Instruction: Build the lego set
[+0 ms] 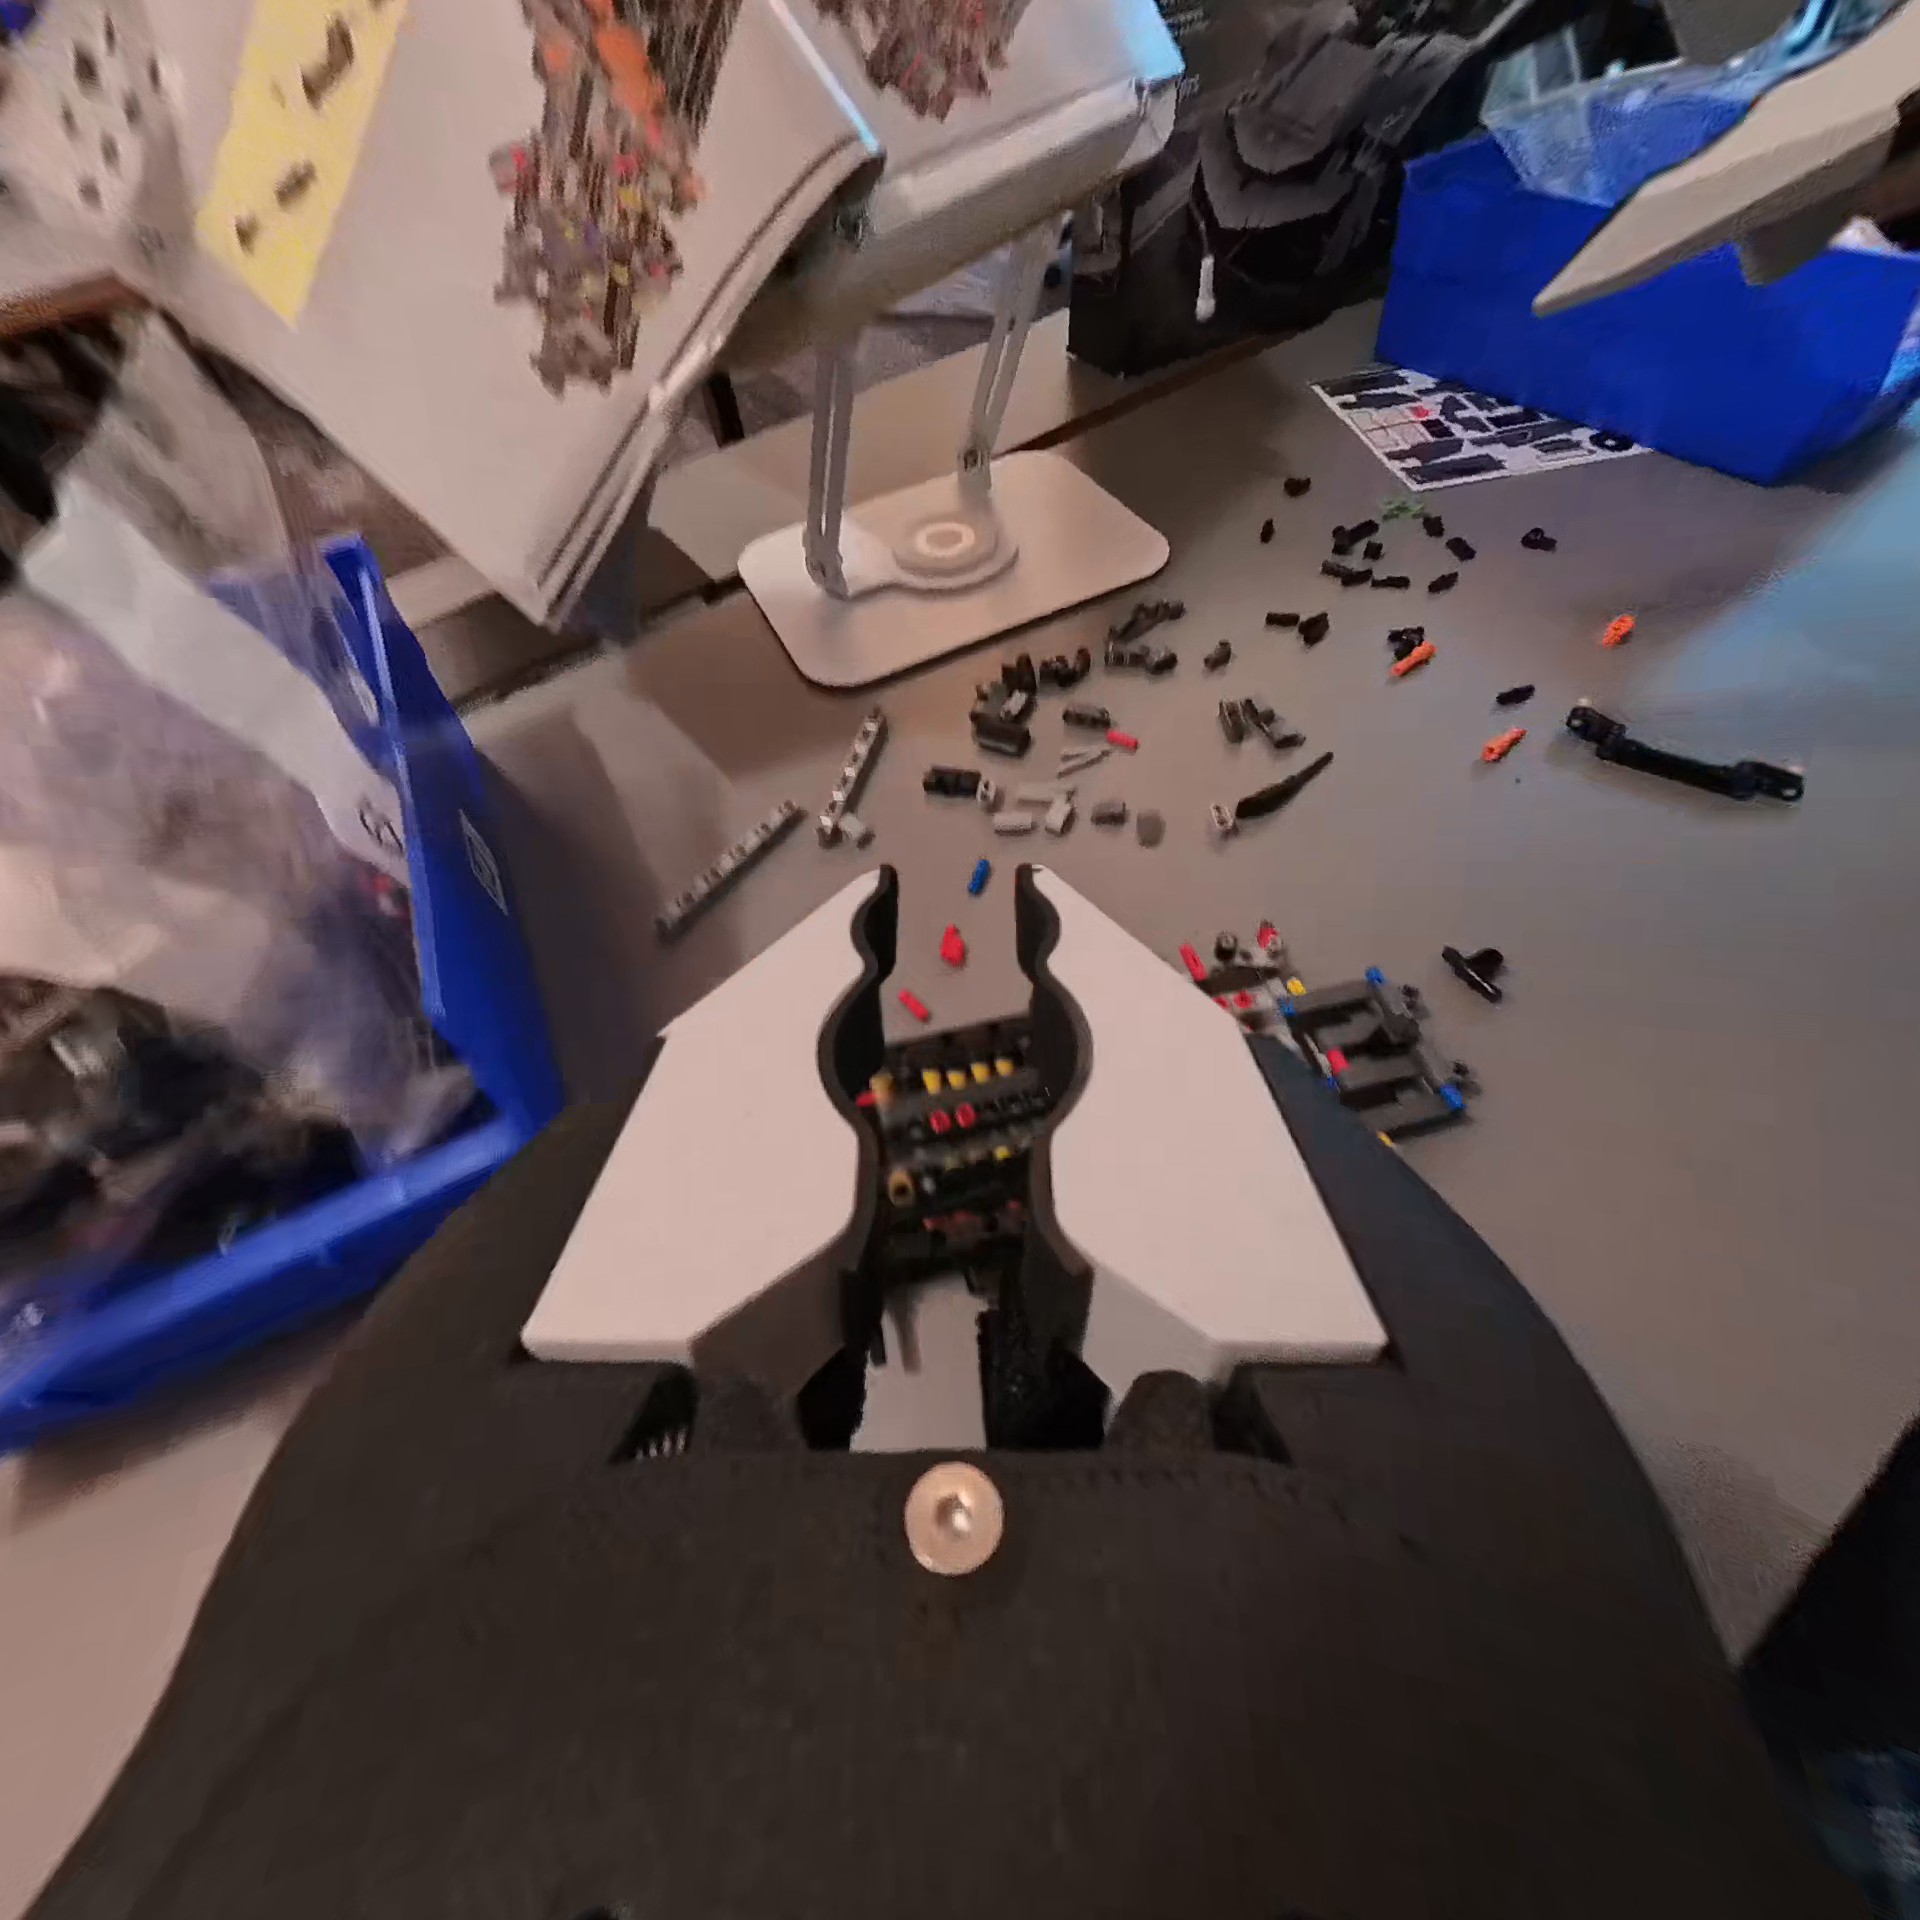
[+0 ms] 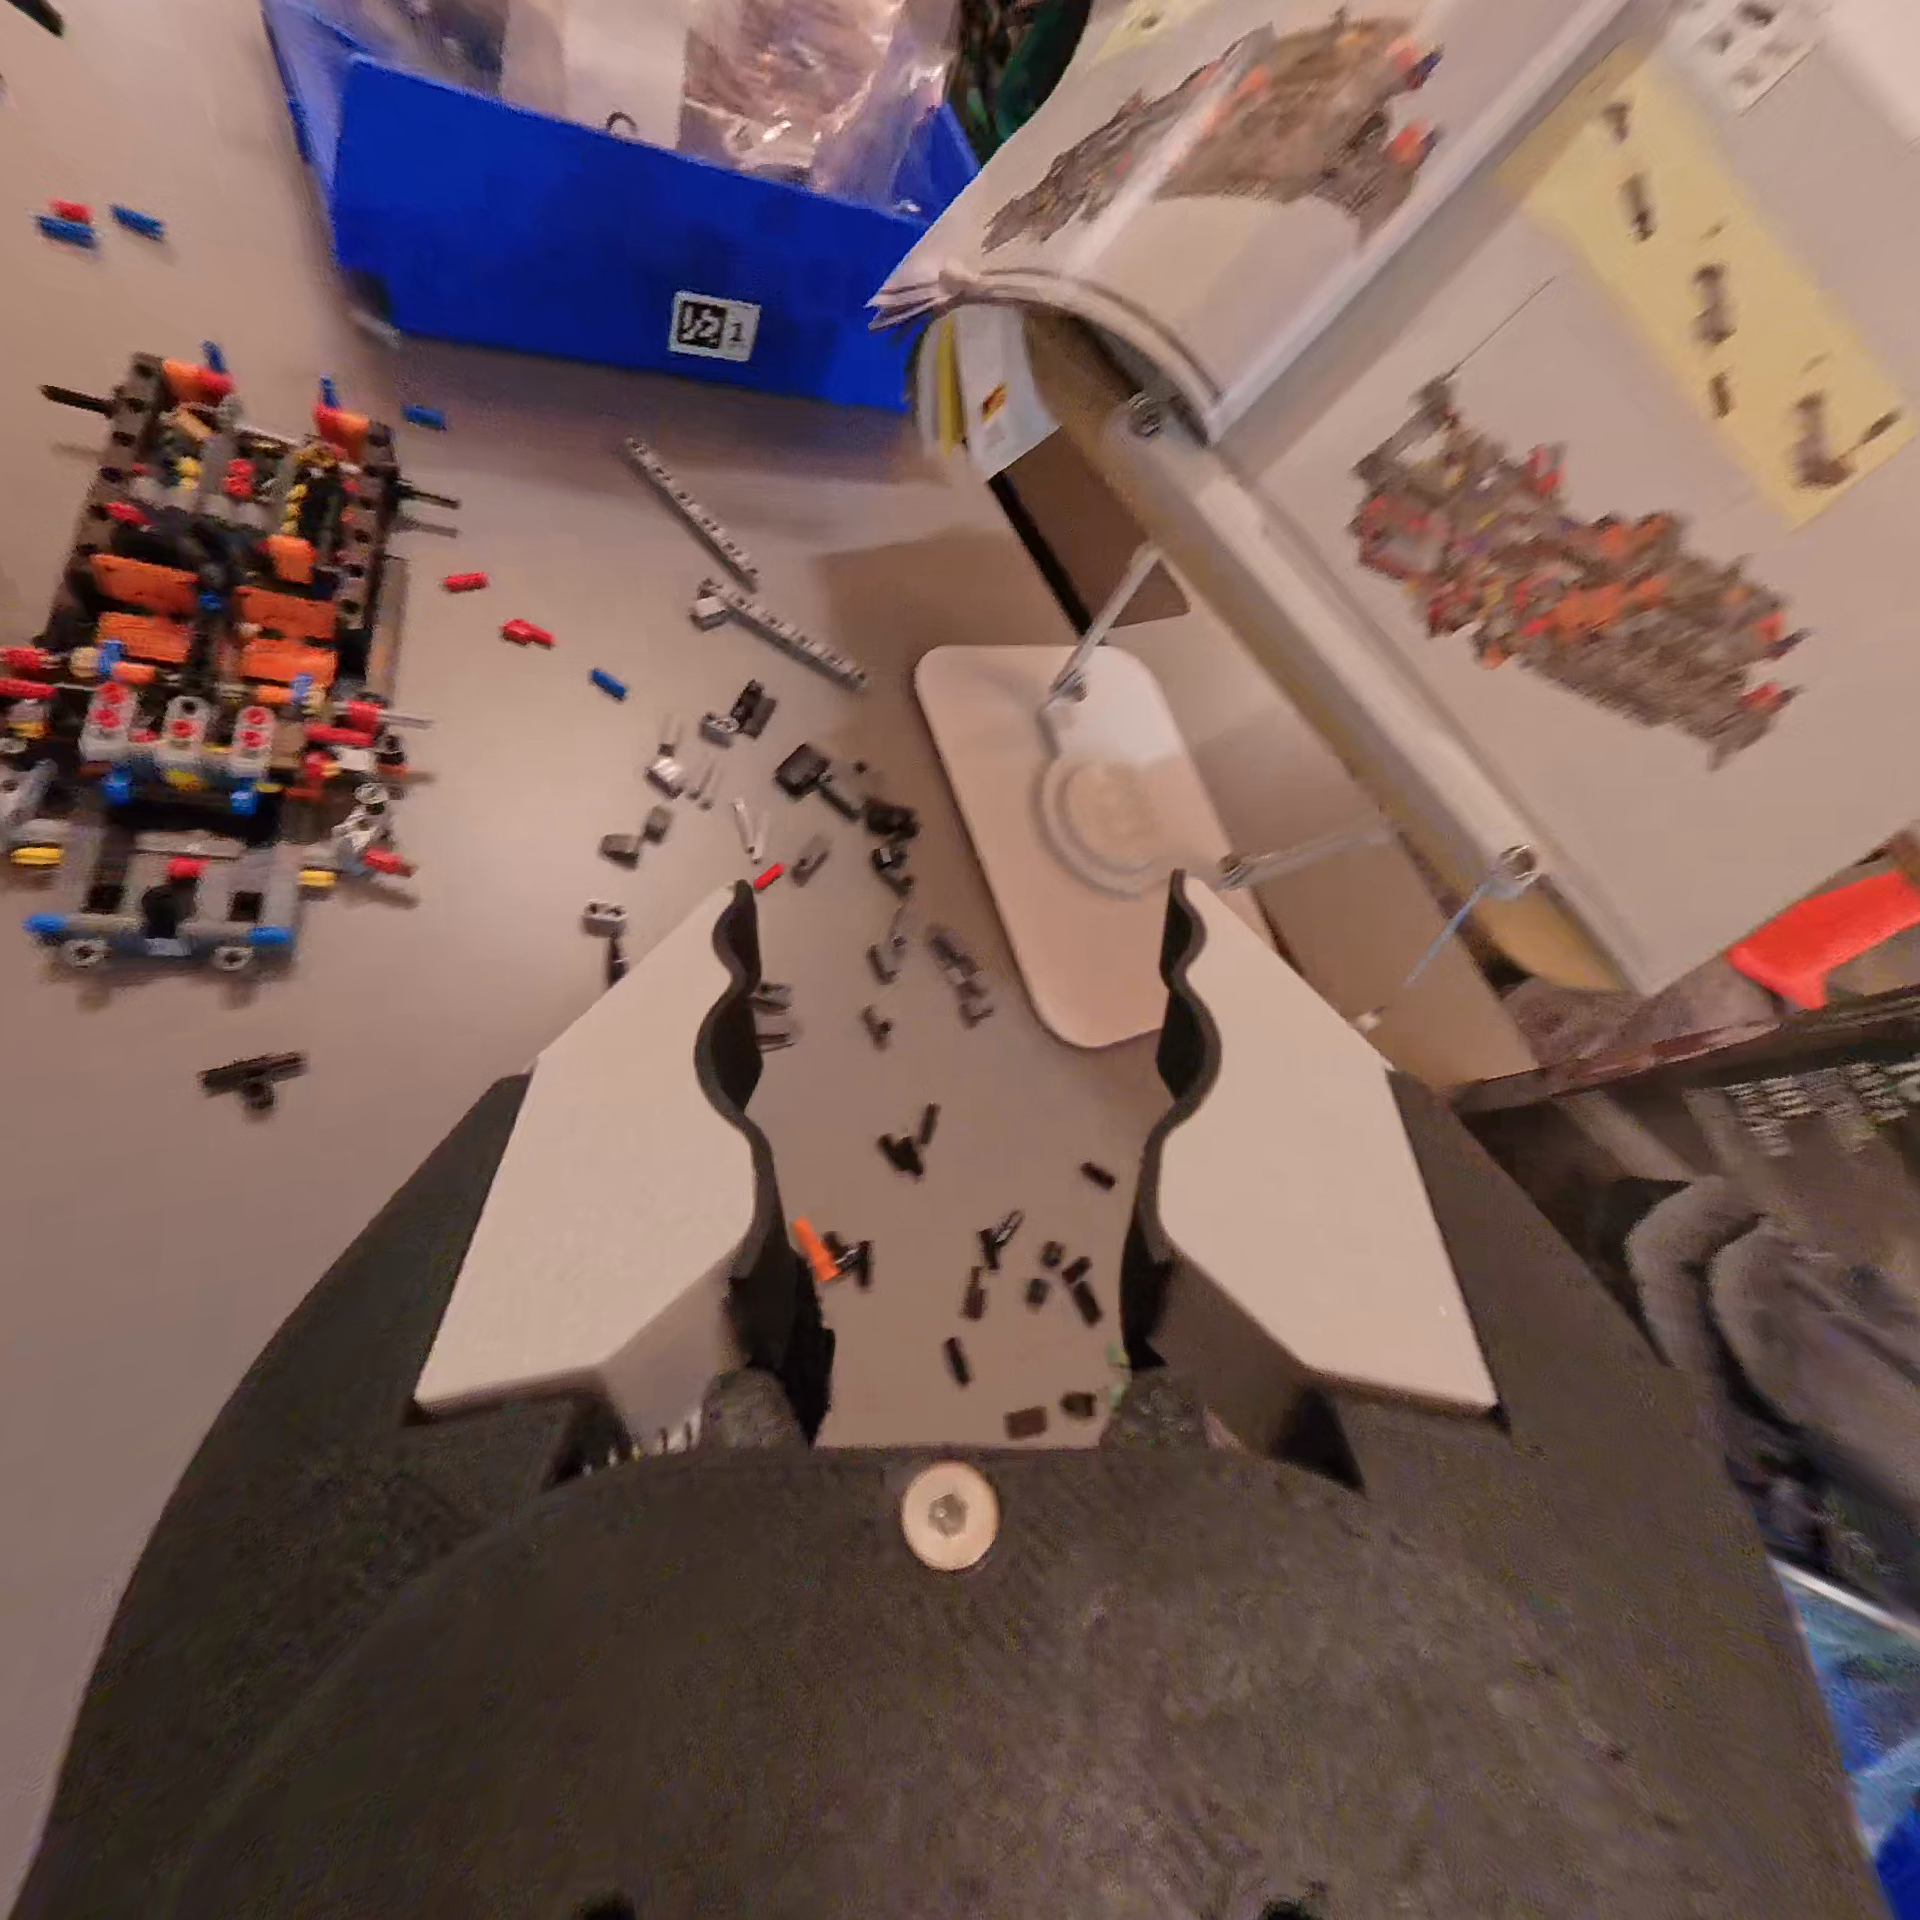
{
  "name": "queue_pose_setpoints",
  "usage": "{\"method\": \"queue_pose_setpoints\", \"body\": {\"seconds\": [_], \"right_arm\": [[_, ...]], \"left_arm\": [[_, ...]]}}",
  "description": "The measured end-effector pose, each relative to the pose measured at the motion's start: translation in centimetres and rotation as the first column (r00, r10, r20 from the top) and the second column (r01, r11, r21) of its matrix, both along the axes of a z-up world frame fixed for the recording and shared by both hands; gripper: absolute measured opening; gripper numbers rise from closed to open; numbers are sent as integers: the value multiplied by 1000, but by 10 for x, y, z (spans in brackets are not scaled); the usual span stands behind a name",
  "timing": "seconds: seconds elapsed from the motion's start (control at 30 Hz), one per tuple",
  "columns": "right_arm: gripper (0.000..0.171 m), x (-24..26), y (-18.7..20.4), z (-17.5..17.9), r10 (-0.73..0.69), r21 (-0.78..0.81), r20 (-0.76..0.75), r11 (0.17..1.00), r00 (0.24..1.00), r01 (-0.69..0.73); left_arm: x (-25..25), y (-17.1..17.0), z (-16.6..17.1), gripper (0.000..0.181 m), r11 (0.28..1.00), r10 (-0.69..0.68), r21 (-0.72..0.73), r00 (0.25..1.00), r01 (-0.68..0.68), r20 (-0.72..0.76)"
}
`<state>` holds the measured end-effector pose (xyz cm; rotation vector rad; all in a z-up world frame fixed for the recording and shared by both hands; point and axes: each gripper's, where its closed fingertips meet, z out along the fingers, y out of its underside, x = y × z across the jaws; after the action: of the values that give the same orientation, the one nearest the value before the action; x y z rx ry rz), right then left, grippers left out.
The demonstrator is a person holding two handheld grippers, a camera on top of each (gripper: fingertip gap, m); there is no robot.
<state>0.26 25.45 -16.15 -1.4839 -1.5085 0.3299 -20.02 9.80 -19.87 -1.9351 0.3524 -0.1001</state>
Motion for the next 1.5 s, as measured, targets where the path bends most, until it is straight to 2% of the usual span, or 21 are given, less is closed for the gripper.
{"method": "queue_pose_setpoints", "body": {"seconds": [0.17, 0.33, 0.7, 1.13, 1.33, 1.5], "right_arm": [[82, -9, 23, 17, 11, 50, 12, 999, 1000, -11], [81, -13, 25, 15, 26, 49, 32, 998, 999, -27], [77, -13, 5, -21, 47, 21, 97, 999, 994, -49], [73, -24, -10, -28, 47, 19, 62, 999, 997, -48], [66, -22, -15, -28, 48, -8, 22, 999, 999, -48], [58, -21, -21, -32, 60, -67, -16, 996, 998, -61]], "left_arm": [[8, 31, 20, 26, 997, -42, 62, 994, 48, -102], [10, 46, 17, 30, 996, -60, 61, 988, 69, -139], [-8, 30, -25, 39, 1000, -25, -8, 988, 24, -151], [-6, 29, -34, 39, 999, -39, -2, 988, 39, -151], [-6, 29, -36, 35, 999, -43, -9, 987, 42, -158], [-3, 28, -37, 23, 998, -62, -13, 984, 61, -170]]}}
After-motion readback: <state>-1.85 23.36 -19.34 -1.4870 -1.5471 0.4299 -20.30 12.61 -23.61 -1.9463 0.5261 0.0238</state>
